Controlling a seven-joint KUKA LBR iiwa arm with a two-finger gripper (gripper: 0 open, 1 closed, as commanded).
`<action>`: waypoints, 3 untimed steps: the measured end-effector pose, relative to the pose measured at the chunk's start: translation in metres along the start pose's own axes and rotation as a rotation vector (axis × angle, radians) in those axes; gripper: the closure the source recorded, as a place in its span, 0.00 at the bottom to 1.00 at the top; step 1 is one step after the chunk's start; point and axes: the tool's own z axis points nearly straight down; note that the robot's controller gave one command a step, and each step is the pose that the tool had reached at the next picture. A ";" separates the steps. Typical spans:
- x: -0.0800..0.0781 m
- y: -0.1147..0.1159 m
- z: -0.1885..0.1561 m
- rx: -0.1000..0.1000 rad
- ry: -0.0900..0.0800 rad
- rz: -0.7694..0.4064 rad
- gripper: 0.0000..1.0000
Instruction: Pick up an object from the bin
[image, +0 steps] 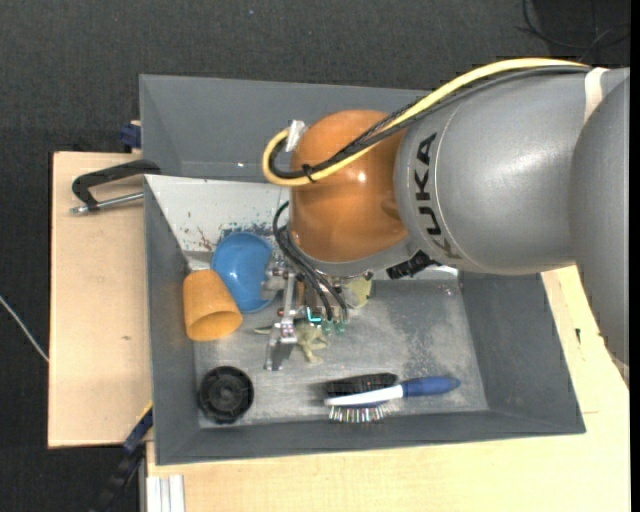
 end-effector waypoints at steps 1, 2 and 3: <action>-0.002 -0.001 -0.004 -0.001 -0.008 0.003 1.00; -0.031 0.007 0.072 0.001 -0.002 -0.092 1.00; -0.039 0.020 0.023 -0.004 -0.017 -0.099 1.00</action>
Offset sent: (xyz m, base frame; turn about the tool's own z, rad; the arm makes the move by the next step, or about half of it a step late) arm 0.0000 0.0000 0.0000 0.0000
